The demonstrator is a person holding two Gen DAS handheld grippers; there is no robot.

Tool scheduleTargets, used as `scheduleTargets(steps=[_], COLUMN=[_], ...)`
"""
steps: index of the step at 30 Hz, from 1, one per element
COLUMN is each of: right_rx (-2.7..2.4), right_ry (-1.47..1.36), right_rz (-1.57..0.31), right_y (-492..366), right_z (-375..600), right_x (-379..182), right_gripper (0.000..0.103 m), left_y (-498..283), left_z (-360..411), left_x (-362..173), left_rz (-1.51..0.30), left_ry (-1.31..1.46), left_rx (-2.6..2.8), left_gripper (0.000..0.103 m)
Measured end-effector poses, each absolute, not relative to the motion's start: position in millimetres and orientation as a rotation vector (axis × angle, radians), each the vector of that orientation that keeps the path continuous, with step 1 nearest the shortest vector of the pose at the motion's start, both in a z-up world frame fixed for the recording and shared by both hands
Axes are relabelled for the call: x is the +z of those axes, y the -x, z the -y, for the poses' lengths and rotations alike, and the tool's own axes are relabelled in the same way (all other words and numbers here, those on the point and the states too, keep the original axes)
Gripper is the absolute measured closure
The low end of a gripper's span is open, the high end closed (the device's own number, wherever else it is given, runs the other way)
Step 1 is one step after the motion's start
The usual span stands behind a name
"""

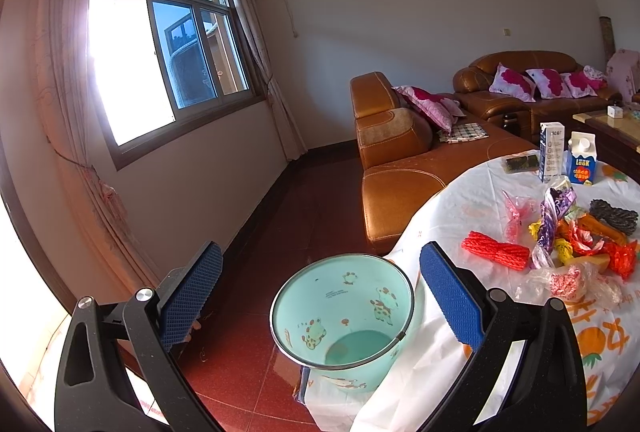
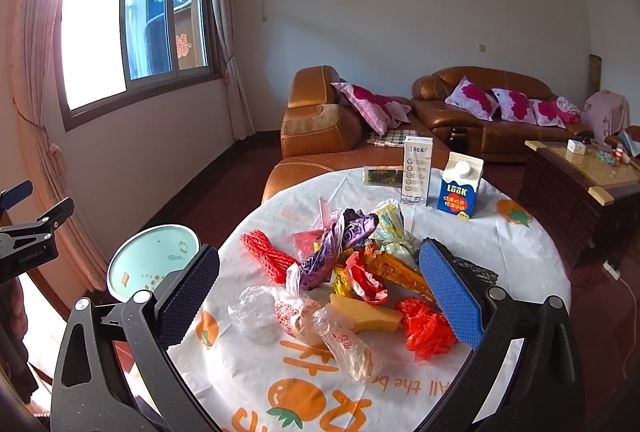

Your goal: Collect trash

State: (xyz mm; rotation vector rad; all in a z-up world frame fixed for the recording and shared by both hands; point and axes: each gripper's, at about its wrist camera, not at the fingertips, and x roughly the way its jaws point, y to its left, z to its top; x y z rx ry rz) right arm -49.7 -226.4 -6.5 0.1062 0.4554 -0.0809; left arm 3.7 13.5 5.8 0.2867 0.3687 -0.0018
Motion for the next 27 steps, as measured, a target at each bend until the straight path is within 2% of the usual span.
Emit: scheduleTargets(steps=[17, 27], right_rx=[-0.089, -0.255], right_ry=[-0.115, -0.125], right_rz=[-0.477, -0.514], right_y=[44.6, 43.8], right_z=[232.6, 301.3], right_x=[-15.2, -45.1], right_gripper=[0.005, 0.005], left_y=[-12.6, -25.5], left_z=[-12.2, 46.1], left_x=[-3.3, -35.5], left_rz=[-0.396, -0.442], left_ry=[-0.295, -0.361], left_rx=[-0.005, -0.125], left_gripper=[0.006, 0.006])
